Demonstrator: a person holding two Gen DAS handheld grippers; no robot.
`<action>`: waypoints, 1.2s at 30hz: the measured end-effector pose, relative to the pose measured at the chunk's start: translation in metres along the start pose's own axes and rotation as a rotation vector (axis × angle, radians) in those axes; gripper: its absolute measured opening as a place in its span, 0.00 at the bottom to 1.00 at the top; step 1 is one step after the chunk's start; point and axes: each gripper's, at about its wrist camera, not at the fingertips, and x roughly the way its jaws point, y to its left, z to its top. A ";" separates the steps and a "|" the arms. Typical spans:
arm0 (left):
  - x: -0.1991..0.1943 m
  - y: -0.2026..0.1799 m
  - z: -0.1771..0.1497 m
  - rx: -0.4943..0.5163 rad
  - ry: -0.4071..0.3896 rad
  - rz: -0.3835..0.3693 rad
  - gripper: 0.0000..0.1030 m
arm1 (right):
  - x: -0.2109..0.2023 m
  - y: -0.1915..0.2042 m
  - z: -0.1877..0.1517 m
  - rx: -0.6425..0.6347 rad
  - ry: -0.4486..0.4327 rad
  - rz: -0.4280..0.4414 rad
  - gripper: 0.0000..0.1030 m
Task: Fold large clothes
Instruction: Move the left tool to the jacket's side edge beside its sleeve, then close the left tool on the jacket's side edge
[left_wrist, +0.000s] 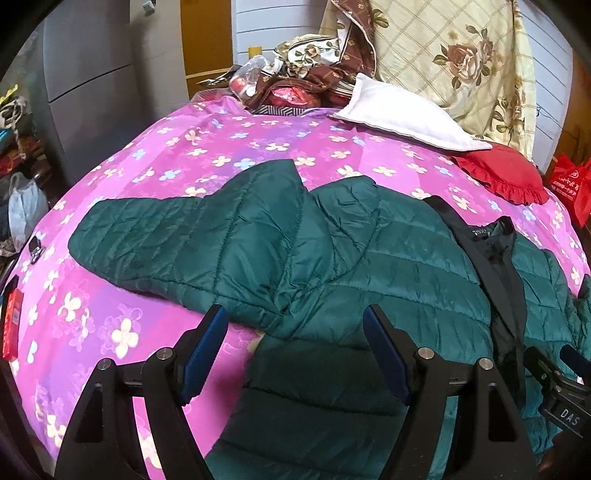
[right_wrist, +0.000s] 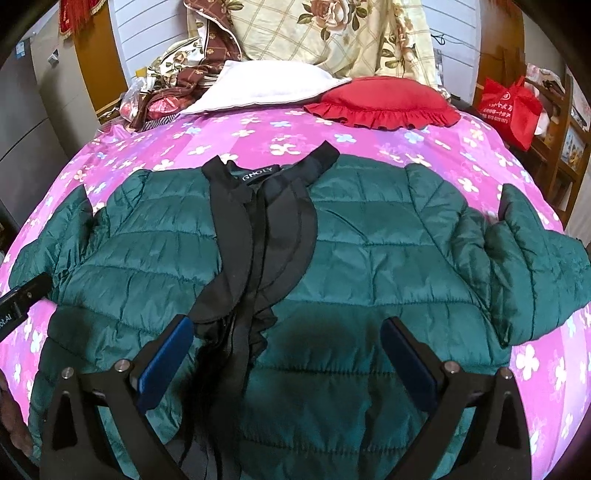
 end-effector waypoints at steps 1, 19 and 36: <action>0.000 0.001 0.001 -0.001 -0.001 0.003 0.54 | 0.001 0.000 0.000 0.002 0.003 0.002 1.00; 0.005 0.104 0.022 -0.149 -0.034 0.148 0.54 | 0.001 0.002 -0.005 -0.005 0.020 0.019 1.00; 0.079 0.289 0.034 -0.594 -0.005 0.262 0.54 | 0.005 0.012 -0.007 -0.044 0.034 0.015 1.00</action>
